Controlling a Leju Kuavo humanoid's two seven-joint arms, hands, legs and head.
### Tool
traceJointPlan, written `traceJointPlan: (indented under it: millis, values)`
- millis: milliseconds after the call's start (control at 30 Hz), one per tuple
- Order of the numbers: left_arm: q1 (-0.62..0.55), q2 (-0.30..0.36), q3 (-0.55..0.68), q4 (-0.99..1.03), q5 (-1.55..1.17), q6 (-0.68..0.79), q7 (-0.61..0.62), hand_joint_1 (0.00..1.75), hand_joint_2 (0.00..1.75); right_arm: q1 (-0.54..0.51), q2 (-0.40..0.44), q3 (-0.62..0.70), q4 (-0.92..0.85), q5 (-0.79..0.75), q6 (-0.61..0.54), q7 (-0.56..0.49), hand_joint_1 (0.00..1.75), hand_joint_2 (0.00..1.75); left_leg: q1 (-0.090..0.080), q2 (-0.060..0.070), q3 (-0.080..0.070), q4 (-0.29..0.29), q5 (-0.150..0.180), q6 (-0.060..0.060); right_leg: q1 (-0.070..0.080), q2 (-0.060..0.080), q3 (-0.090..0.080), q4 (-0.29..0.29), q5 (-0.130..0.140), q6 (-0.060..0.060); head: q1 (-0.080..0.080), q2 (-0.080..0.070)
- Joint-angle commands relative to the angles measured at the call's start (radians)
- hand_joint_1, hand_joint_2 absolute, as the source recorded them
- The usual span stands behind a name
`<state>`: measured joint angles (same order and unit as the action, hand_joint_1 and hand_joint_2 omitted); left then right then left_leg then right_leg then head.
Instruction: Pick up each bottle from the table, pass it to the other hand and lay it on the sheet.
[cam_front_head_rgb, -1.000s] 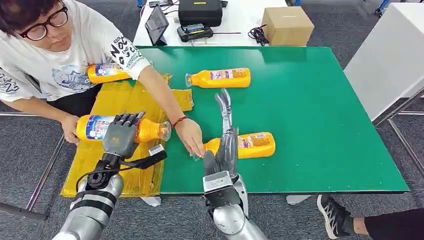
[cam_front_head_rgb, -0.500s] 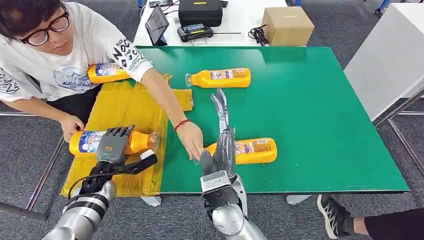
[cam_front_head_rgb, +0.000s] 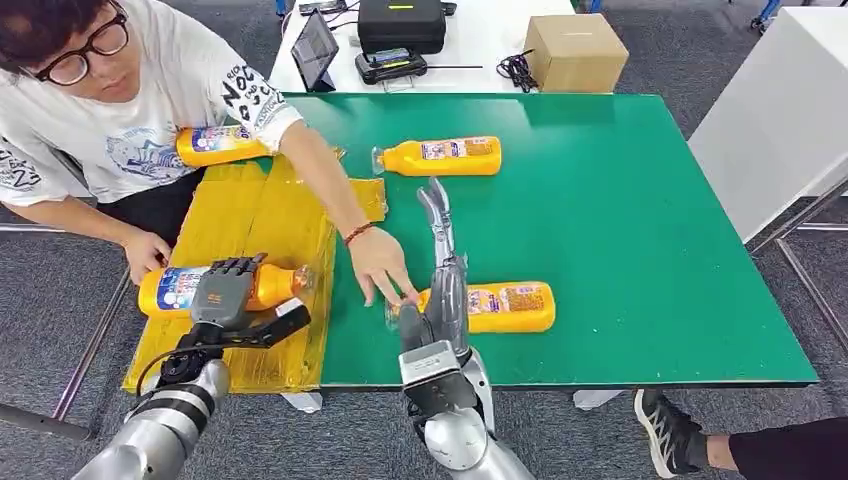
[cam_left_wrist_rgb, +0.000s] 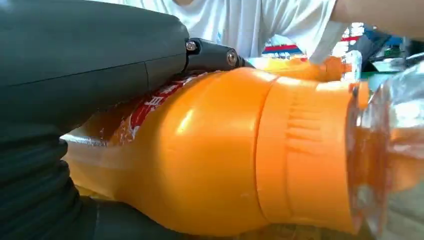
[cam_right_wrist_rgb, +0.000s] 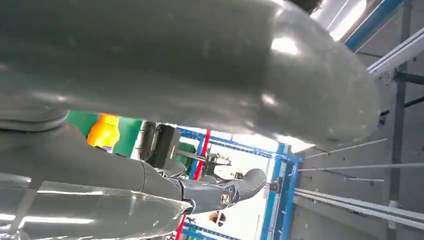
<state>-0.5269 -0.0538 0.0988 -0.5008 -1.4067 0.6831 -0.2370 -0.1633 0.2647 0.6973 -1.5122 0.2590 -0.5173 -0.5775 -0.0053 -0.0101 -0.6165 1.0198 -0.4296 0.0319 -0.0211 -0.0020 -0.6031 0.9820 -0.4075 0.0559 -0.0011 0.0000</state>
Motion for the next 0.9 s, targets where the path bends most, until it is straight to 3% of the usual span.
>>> traceJointPlan:
  millis: [33, 67, 100, 133, 167, 267, 400, 533, 600, 667, 733, 833, 900]
  values:
    - [-0.041, 0.008, 0.053, 0.160, 0.079, -0.150, -0.073, 1.10, 1.75, -0.029, -0.021, 0.037, 0.061, -0.014, 0.036, 0.013, 0.00, 0.00, 0.001, 0.002, 0.004, -0.001, -0.001, -0.001, 0.001, 0.001, 0.003, -0.001, 0.000, -0.002, 0.000, 0.000]
    - [-0.036, 0.003, 0.073, 0.157, 0.119, -0.186, -0.108, 0.09, 1.75, -0.027, -0.019, 0.034, 0.064, -0.015, 0.039, 0.012, 0.00, 0.00, 0.001, 0.003, 0.007, -0.002, -0.002, -0.002, 0.002, 0.002, 0.006, -0.002, -0.001, -0.003, 0.000, 0.000]
    - [-0.033, 0.004, 0.070, 0.157, 0.129, -0.222, -0.115, 0.00, 1.75, -0.027, -0.019, 0.033, 0.067, -0.017, 0.045, 0.011, 0.00, 0.00, 0.001, 0.001, 0.005, -0.002, -0.001, -0.001, 0.001, 0.001, 0.005, -0.002, -0.001, -0.002, 0.000, 0.000]
    - [-0.033, 0.000, 0.078, 0.159, 0.154, -0.274, -0.131, 0.00, 0.00, -0.026, -0.018, 0.031, 0.069, -0.019, 0.051, 0.010, 0.00, 0.00, 0.000, 0.001, 0.005, -0.002, -0.001, -0.001, 0.001, 0.001, 0.005, -0.002, -0.001, -0.002, 0.000, 0.000]
    - [-0.037, -0.001, 0.091, 0.171, 0.200, -0.397, -0.167, 0.00, 0.00, -0.025, -0.018, 0.028, 0.074, -0.027, 0.069, 0.012, 0.00, 0.00, 0.001, 0.003, 0.008, -0.002, -0.002, -0.002, 0.001, 0.003, 0.008, -0.002, -0.001, -0.002, 0.000, 0.000]
    - [-0.018, 0.002, 0.131, 0.144, 0.325, -0.585, -0.213, 0.00, 0.00, -0.027, -0.007, 0.019, 0.105, -0.035, 0.090, 0.005, 0.00, 0.00, 0.001, 0.001, 0.010, -0.002, -0.001, -0.002, 0.001, 0.001, 0.011, -0.003, -0.001, -0.003, 0.000, 0.000]
    - [-0.005, 0.004, 0.183, 0.131, 0.484, -0.753, -0.245, 0.00, 0.00, -0.032, 0.000, 0.023, 0.140, -0.037, 0.099, 0.001, 0.00, 0.00, 0.000, -0.011, 0.019, -0.003, -0.001, -0.002, 0.000, -0.010, 0.018, -0.003, -0.007, -0.005, 0.000, 0.000]
    - [0.007, 0.007, 0.230, 0.116, 0.623, -0.865, -0.276, 0.00, 0.00, -0.038, 0.005, 0.024, 0.169, -0.041, 0.105, -0.001, 0.00, 0.00, 0.000, -0.007, 0.026, -0.005, -0.004, -0.007, 0.001, -0.007, 0.017, -0.005, -0.008, -0.009, 0.000, 0.000]
    - [0.017, 0.008, 0.228, 0.097, 0.667, -0.866, -0.292, 0.00, 0.00, -0.040, 0.008, 0.022, 0.184, -0.046, 0.106, -0.002, 0.00, 0.00, 0.000, -0.010, 0.028, -0.006, -0.003, -0.005, 0.000, -0.010, 0.030, -0.004, -0.008, -0.010, 0.000, 0.000]
    - [0.028, -0.006, 0.249, 0.066, 0.758, -0.887, -0.376, 0.00, 0.00, -0.043, 0.009, 0.022, 0.197, -0.048, 0.109, -0.003, 0.00, 0.00, 0.000, -0.010, 0.029, -0.005, 0.000, -0.004, 0.000, -0.010, 0.031, -0.004, -0.005, -0.009, 0.000, 0.000]
    - [0.035, -0.026, 0.232, 0.019, 0.810, -0.800, -0.419, 0.00, 0.00, -0.043, 0.011, 0.019, 0.203, -0.048, 0.103, -0.009, 0.00, 0.00, 0.001, -0.009, 0.028, -0.004, -0.001, -0.004, 0.001, -0.009, 0.030, -0.003, -0.005, -0.009, 0.000, 0.000]
    - [0.028, -0.038, 0.212, -0.005, 0.843, -0.760, -0.395, 0.00, 0.00, -0.045, 0.011, 0.019, 0.205, -0.048, 0.104, -0.009, 0.00, 0.00, 0.001, -0.008, 0.026, -0.003, -0.001, -0.004, 0.002, -0.011, 0.027, -0.003, -0.004, -0.009, 0.000, 0.000]
    - [0.034, -0.056, 0.200, -0.046, 0.847, -0.573, -0.451, 0.00, 0.00, -0.047, 0.011, 0.019, 0.205, -0.043, 0.094, -0.005, 0.00, 0.00, 0.001, -0.009, 0.024, -0.003, 0.000, -0.004, 0.002, -0.012, 0.026, -0.002, -0.005, -0.009, 0.000, 0.000]
